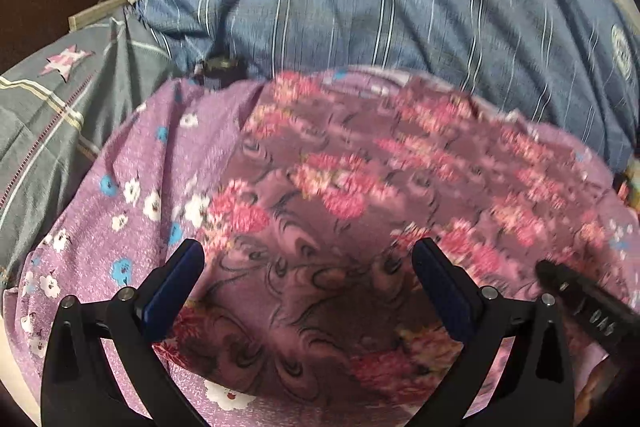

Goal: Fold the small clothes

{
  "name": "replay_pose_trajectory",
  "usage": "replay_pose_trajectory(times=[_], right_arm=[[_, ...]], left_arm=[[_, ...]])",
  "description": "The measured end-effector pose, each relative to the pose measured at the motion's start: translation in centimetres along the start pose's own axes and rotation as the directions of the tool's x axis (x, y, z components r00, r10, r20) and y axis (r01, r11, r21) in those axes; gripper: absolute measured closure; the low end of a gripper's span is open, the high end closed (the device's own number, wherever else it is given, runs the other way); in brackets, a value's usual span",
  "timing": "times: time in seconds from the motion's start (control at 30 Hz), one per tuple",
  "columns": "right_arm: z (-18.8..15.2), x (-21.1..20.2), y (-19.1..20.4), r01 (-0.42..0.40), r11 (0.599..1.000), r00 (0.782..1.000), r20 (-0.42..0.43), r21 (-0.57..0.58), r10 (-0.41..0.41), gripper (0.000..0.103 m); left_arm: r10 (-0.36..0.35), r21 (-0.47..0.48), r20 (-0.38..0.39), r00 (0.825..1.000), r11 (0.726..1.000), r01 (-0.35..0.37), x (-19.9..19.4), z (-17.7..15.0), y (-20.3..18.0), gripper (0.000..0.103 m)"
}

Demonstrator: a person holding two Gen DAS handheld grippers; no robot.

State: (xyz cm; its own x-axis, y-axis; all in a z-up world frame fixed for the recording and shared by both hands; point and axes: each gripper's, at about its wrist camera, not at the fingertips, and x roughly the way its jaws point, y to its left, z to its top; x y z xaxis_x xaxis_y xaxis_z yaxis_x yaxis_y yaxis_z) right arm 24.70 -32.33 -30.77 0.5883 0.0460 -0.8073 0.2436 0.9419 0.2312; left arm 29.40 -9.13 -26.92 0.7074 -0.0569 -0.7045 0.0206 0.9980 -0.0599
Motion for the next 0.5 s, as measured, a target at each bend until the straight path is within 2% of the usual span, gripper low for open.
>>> replay_pose_trajectory(times=[0.1,0.5], right_arm=[[-0.1,-0.1,0.4,0.016,1.000,1.000,0.001,-0.018,-0.016,0.065],[-0.5,-0.1,1.2,0.062,0.996,0.998,0.013,-0.059,-0.062,0.061]], left_arm=[[-0.004,0.008,0.030,1.000,1.000,0.004,-0.4,0.1,-0.3,0.000],[-0.010,0.048,-0.001,1.000,0.999,0.010,0.4,0.0,-1.2,0.000]])
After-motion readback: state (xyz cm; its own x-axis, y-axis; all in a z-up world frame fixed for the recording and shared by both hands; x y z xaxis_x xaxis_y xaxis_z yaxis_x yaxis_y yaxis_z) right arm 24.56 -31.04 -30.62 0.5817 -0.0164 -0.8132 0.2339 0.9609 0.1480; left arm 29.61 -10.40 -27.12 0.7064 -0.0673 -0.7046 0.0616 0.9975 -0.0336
